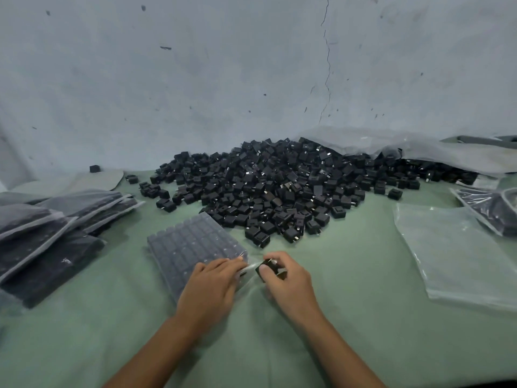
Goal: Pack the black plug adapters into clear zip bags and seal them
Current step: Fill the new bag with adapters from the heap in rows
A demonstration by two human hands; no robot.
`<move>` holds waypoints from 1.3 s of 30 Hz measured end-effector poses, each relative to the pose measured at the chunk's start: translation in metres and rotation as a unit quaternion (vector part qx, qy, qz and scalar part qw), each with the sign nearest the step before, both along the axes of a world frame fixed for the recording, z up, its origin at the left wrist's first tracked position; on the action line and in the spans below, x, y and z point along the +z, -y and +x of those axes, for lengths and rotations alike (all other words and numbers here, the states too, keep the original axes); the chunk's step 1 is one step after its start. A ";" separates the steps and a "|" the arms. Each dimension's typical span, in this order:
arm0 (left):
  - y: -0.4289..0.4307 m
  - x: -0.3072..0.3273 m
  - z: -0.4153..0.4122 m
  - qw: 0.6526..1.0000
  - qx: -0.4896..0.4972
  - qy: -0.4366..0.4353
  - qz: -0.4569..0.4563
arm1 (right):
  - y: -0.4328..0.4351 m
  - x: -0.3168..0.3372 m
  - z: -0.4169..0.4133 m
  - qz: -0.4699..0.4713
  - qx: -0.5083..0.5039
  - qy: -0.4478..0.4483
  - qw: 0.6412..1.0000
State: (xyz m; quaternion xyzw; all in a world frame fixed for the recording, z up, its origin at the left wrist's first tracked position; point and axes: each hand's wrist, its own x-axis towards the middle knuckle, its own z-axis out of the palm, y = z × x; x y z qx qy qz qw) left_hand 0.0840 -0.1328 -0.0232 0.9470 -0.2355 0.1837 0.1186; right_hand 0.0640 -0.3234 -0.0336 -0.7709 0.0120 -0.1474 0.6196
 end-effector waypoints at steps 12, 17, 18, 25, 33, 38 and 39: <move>0.009 0.005 0.017 0.999 0.027 0.008 -0.042 | 0.001 -0.008 0.000 -0.055 0.049 0.000 0.997; 0.012 0.003 0.018 0.998 0.039 0.023 -0.045 | 0.000 -0.010 0.001 -0.076 0.055 0.003 0.996; 0.013 0.003 0.018 0.998 0.040 0.026 -0.048 | 0.001 -0.010 0.001 -0.085 0.052 0.003 0.995; 0.016 0.007 0.015 0.997 0.044 0.029 -0.051 | 0.001 -0.009 0.000 -0.145 0.063 0.023 0.987; 0.021 0.011 0.014 0.996 0.053 0.051 -0.057 | -0.001 -0.013 0.004 -0.188 0.059 0.028 0.980; 0.021 0.012 0.012 0.996 0.054 0.060 -0.043 | -0.002 -0.013 0.005 -0.219 0.044 0.013 0.975; 0.021 0.012 0.012 0.996 0.053 0.061 -0.043 | -0.002 -0.013 0.005 -0.226 0.042 0.014 0.973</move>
